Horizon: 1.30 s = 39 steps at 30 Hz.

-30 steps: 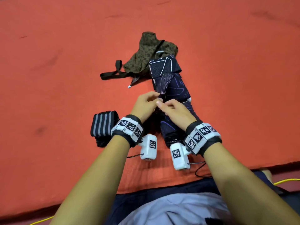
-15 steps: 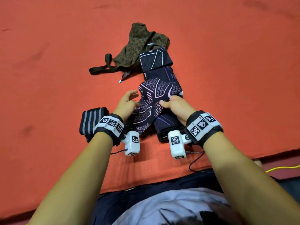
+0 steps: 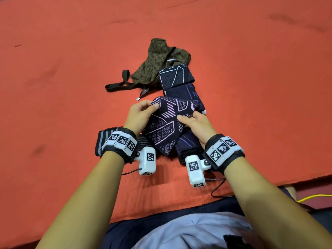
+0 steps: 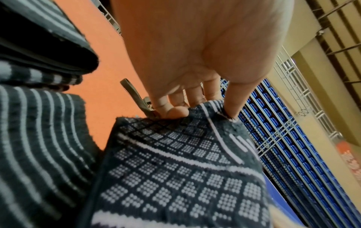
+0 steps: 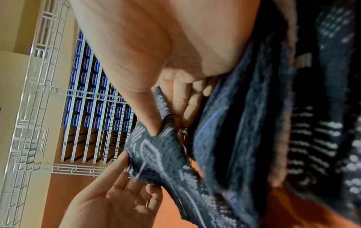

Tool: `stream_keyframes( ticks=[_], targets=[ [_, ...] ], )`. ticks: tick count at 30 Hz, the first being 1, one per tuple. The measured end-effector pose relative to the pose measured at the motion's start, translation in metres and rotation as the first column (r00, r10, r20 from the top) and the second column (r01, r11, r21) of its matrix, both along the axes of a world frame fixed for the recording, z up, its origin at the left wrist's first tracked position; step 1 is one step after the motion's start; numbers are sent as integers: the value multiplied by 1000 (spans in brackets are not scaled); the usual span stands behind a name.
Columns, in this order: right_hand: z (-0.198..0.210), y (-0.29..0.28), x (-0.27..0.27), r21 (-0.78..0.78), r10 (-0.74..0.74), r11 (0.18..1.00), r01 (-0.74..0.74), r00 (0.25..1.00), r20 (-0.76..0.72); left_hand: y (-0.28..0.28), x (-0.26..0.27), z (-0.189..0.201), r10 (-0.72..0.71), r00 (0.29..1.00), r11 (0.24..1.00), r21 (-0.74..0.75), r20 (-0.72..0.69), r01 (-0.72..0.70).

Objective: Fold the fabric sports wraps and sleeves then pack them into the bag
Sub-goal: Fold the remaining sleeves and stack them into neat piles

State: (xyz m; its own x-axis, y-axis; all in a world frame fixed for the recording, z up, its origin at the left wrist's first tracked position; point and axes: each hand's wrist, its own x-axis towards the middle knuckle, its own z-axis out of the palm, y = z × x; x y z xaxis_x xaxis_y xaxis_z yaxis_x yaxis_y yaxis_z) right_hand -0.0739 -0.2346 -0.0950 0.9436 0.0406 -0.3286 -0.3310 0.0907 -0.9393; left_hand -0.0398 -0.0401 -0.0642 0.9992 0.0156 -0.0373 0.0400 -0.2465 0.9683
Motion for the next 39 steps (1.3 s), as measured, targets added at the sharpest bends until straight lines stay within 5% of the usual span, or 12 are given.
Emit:
stream_keyframes(
  ticks=[8, 16, 25, 33, 39],
  targets=[
    [9, -5, -11, -36, 105, 994, -101, 987, 119, 8, -5, 4, 83, 997, 996, -41, 0, -83],
    [15, -9, 0, -269, 47, 962, 36, 954, 296, 17, -12, 13, 79, 996, 987, -147, 38, -72],
    [40, -5, 5, -227, -16, 961, 158, 851, 525, 25, -10, 35, 43, 982, 968, -253, 182, 5],
    [59, -11, 11, -151, -141, 953, 262, 826, 546, 18, -14, 49, 40, 974, 951, -308, 225, 32],
    [58, -15, 11, -68, -157, 978, 199, 906, 392, 1, -18, 40, 64, 990, 957, -288, 127, -25]
  ],
)
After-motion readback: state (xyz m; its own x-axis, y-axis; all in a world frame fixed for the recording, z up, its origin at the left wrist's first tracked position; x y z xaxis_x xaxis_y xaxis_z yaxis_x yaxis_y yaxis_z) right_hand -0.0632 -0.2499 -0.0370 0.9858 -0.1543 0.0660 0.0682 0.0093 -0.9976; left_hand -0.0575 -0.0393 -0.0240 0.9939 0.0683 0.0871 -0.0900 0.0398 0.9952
